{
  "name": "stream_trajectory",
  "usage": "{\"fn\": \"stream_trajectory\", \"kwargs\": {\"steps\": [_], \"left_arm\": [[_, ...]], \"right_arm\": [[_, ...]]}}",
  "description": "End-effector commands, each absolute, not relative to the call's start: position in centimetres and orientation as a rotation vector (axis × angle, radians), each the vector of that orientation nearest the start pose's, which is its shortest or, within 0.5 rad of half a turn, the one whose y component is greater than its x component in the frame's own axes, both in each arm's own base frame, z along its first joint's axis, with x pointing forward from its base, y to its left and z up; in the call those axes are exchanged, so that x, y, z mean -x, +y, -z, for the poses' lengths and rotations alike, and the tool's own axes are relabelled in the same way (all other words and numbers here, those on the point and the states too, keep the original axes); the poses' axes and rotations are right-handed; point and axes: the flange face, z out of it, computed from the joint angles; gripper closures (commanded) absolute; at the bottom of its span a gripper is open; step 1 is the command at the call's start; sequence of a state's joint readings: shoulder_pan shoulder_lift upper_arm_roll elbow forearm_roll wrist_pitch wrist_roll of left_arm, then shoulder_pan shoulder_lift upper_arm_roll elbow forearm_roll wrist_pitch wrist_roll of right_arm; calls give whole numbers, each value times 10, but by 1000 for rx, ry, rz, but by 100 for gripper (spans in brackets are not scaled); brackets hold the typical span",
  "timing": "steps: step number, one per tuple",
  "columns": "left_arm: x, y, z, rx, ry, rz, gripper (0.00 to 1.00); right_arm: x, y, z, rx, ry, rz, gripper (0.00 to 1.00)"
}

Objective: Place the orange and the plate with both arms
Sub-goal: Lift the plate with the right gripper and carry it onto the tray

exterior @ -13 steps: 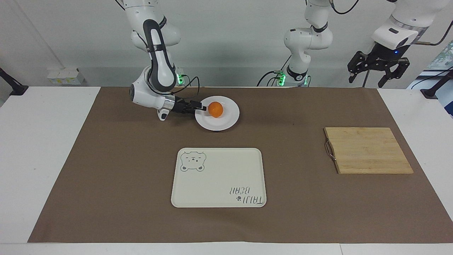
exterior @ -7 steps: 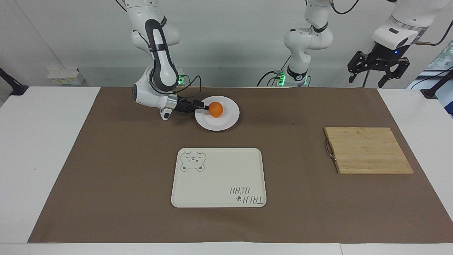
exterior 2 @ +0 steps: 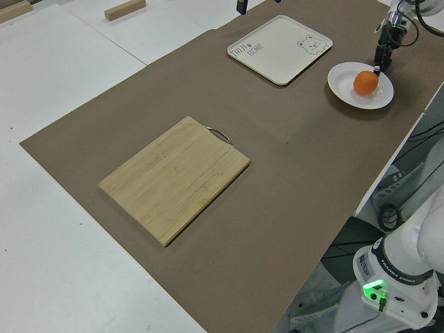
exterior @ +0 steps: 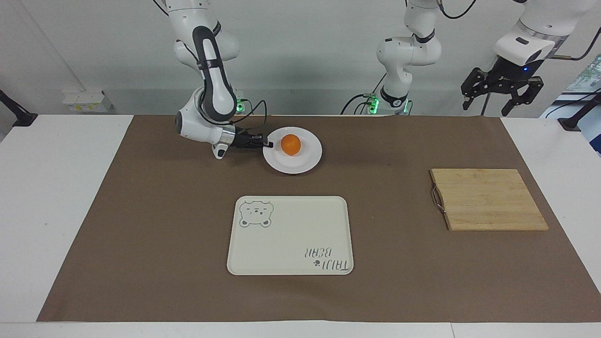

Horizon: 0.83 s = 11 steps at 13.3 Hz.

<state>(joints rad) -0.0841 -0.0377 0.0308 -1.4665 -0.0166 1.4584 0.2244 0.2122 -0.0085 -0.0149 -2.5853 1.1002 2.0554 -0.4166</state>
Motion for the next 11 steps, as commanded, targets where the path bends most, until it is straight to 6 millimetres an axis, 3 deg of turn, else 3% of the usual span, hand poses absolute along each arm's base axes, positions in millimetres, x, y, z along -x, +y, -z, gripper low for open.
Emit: {"fn": "stream_trajectory", "kwargs": {"steps": [1, 5, 11], "left_arm": [[-527, -25, -689, 3105, 443, 38, 0], [-527, -26, -689, 3106, 446, 38, 0], [-527, -27, -689, 3105, 448, 38, 0]], "right_arm": [[-385, 122, -249, 2252, 200, -384, 100], [-392, 114, -248, 2236, -106, -214, 100], [-397, 111, -252, 2193, -91, -205, 100]]}}
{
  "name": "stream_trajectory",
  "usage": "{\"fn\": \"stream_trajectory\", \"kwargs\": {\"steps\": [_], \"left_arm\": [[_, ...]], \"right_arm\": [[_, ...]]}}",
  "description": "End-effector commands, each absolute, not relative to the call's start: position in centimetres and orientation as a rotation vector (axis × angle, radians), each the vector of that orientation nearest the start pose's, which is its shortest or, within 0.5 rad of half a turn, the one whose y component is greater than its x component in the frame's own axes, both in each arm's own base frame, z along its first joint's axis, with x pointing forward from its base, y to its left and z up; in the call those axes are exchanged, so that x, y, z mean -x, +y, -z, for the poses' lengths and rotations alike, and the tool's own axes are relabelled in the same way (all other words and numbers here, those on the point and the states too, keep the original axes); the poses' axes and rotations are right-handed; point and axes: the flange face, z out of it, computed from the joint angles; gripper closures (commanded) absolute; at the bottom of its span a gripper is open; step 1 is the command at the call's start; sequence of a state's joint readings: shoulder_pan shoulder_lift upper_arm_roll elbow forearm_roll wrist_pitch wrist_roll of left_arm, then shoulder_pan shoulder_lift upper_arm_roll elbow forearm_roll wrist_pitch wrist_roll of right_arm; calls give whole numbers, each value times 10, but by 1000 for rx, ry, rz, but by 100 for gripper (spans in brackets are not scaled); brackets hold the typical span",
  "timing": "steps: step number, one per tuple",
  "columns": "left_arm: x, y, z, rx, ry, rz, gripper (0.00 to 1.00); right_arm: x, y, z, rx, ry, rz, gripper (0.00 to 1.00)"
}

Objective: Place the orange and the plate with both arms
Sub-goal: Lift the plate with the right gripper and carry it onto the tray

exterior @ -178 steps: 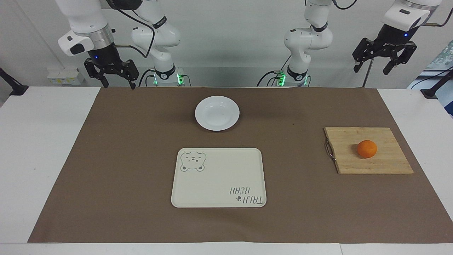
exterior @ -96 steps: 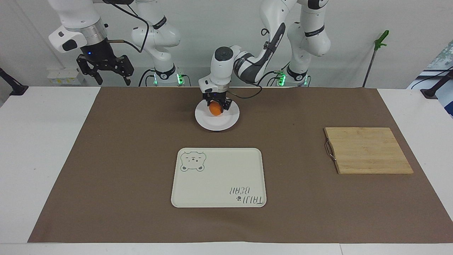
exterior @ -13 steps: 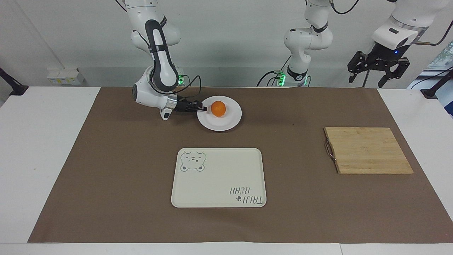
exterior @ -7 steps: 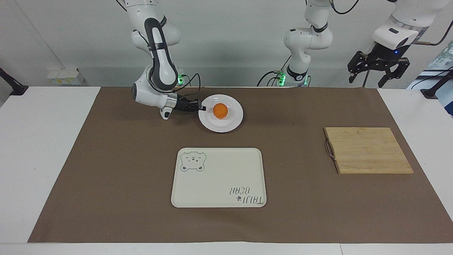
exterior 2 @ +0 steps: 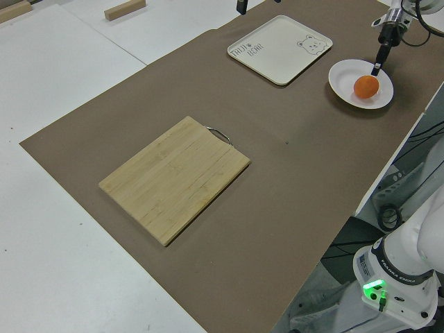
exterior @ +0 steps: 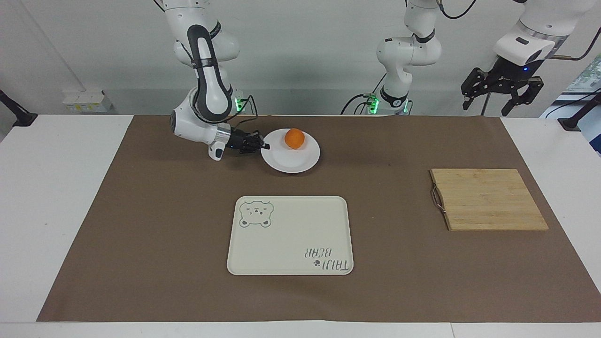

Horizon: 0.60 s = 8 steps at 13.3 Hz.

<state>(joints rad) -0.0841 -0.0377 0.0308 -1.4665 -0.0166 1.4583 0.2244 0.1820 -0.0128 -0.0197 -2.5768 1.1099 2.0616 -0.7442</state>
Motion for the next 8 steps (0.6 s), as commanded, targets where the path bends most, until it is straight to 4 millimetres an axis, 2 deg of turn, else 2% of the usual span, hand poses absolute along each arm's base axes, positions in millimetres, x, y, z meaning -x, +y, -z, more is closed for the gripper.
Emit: {"fn": "stream_trajectory", "kwargs": {"steps": [1, 6, 8], "left_arm": [[-527, -26, -689, 3106, 446, 38, 0], [-527, -25, -689, 3105, 443, 38, 0], [-527, -26, -689, 3106, 446, 38, 0]], "right_arm": [[-397, 112, -254, 2171, -78, -208, 100], [-409, 99, -267, 2078, -48, -204, 100], [-413, 99, -272, 2057, -47, -186, 100]]}}
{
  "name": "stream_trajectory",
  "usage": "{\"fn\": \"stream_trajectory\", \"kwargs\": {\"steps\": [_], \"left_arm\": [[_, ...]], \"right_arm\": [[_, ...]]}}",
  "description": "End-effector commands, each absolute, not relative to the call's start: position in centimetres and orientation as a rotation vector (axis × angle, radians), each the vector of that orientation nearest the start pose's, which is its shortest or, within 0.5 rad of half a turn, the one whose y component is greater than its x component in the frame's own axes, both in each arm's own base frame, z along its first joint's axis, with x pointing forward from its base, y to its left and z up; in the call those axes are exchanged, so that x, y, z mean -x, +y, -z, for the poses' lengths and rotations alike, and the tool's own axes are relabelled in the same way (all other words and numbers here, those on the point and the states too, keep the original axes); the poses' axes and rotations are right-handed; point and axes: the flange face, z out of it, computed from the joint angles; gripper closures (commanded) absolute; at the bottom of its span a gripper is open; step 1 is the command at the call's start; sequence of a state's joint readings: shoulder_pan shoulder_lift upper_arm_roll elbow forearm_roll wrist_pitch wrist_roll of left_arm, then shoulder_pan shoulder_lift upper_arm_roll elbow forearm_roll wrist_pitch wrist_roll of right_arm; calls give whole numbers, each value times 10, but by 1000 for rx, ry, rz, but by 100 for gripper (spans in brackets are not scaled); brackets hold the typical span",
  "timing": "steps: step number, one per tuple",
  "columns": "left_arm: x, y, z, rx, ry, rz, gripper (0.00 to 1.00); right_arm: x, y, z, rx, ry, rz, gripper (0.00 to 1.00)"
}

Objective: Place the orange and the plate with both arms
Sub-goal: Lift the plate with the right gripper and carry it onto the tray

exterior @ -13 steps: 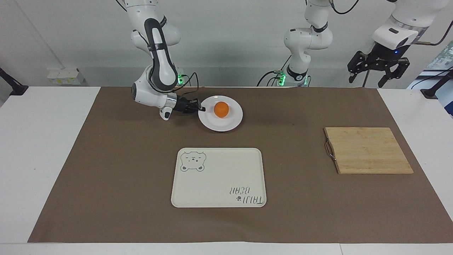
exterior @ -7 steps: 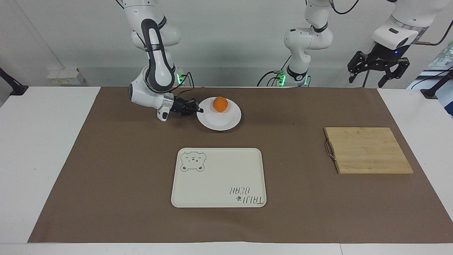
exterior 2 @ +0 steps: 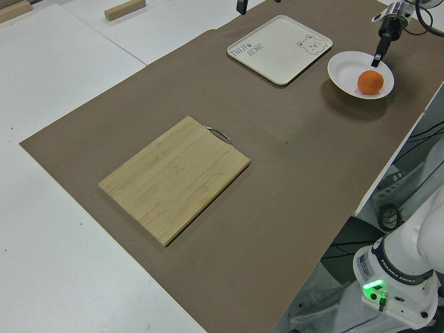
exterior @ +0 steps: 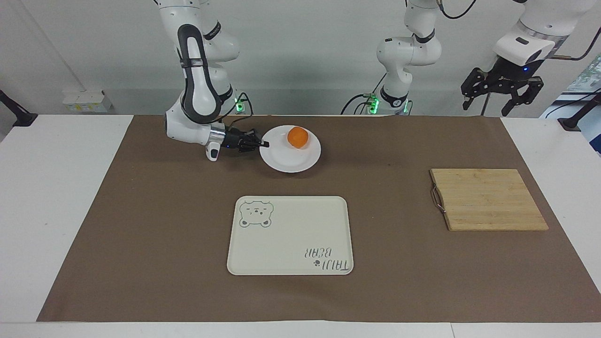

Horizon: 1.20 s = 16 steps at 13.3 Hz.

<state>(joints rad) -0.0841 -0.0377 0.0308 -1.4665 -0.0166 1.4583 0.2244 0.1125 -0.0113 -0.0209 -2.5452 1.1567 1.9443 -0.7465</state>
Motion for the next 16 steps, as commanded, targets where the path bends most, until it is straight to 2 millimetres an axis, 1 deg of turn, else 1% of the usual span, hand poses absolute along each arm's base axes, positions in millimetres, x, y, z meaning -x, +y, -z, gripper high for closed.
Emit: {"fn": "stream_trajectory", "kwargs": {"steps": [1, 3, 6, 9, 13, 16], "left_arm": [[-527, -26, -689, 3106, 446, 38, 0], [-527, -26, -689, 3106, 446, 38, 0], [-527, -26, -689, 3106, 446, 38, 0], [-527, -25, -689, 3107, 444, 38, 0], [-527, -26, -689, 3106, 446, 38, 0], [-527, -25, -689, 3105, 443, 38, 0]], "right_arm": [[-417, 97, -274, 2054, -41, -177, 100], [-425, 96, -281, 2026, -30, -161, 100], [-434, 94, -285, 2012, -20, -153, 100], [-460, 90, -293, 1993, 18, -137, 100], [-507, 87, -307, 1996, 111, -149, 100], [-530, 89, -314, 2000, 145, -155, 100]]}}
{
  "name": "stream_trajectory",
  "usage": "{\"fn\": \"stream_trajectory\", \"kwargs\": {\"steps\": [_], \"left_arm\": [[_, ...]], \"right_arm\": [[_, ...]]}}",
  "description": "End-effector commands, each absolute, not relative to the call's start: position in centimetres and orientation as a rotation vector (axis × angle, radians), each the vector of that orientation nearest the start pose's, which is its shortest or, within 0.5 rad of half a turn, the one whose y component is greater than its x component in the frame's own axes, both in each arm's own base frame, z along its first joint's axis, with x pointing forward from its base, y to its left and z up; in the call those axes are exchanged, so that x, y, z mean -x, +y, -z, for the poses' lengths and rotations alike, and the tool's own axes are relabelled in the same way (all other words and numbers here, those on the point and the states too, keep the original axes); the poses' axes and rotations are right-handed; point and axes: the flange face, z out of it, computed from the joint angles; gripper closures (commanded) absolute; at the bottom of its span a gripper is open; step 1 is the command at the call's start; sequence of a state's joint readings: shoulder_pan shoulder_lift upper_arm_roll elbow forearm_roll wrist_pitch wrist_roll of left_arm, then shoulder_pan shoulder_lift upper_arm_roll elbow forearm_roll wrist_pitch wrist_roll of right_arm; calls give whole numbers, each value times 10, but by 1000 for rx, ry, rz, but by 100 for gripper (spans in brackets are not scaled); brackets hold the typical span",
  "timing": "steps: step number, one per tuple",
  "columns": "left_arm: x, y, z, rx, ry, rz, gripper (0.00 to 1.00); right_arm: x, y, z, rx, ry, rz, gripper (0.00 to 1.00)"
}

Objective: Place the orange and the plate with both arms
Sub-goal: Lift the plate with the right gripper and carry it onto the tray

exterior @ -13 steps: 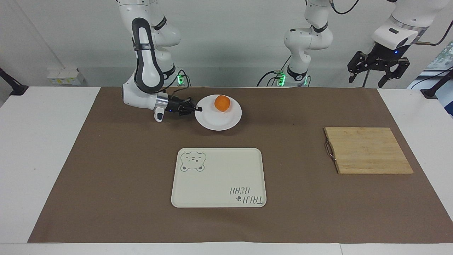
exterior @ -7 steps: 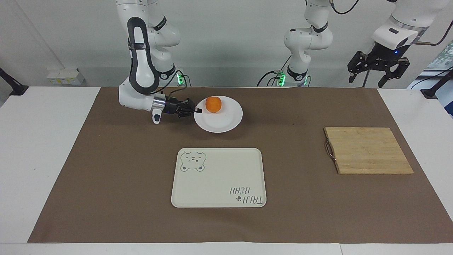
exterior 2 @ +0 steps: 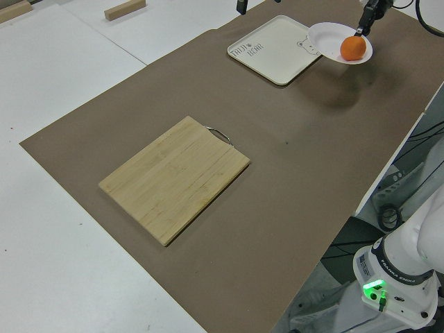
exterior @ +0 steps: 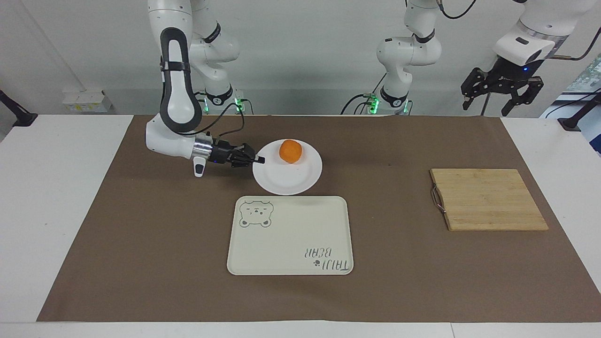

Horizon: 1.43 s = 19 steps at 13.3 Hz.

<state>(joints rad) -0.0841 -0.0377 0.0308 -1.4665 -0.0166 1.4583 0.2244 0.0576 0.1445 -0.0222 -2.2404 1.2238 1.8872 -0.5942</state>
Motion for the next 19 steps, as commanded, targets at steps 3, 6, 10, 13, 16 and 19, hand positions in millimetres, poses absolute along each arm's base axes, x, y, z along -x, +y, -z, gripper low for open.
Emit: {"fn": "stream_trajectory", "kwargs": {"steps": [3, 6, 10, 13, 16, 19], "left_arm": [[-527, -26, -689, 3105, 445, 38, 0], [-527, -27, -689, 3106, 448, 38, 0], [-527, -27, -689, 3106, 448, 38, 0], [-527, -26, -689, 3105, 445, 38, 0], [-527, -26, -689, 3106, 446, 38, 0], [-527, -26, -689, 3106, 446, 38, 0]], "right_arm": [[-558, 90, -323, 2012, 191, -156, 100], [-587, 88, -338, 2008, 236, -142, 100], [-625, 87, -331, 1983, 304, -142, 100], [-652, 87, -320, 1973, 317, -129, 100], [-665, 83, -307, 1984, 375, -115, 100], [-682, 86, -294, 2005, 380, -74, 100]]}}
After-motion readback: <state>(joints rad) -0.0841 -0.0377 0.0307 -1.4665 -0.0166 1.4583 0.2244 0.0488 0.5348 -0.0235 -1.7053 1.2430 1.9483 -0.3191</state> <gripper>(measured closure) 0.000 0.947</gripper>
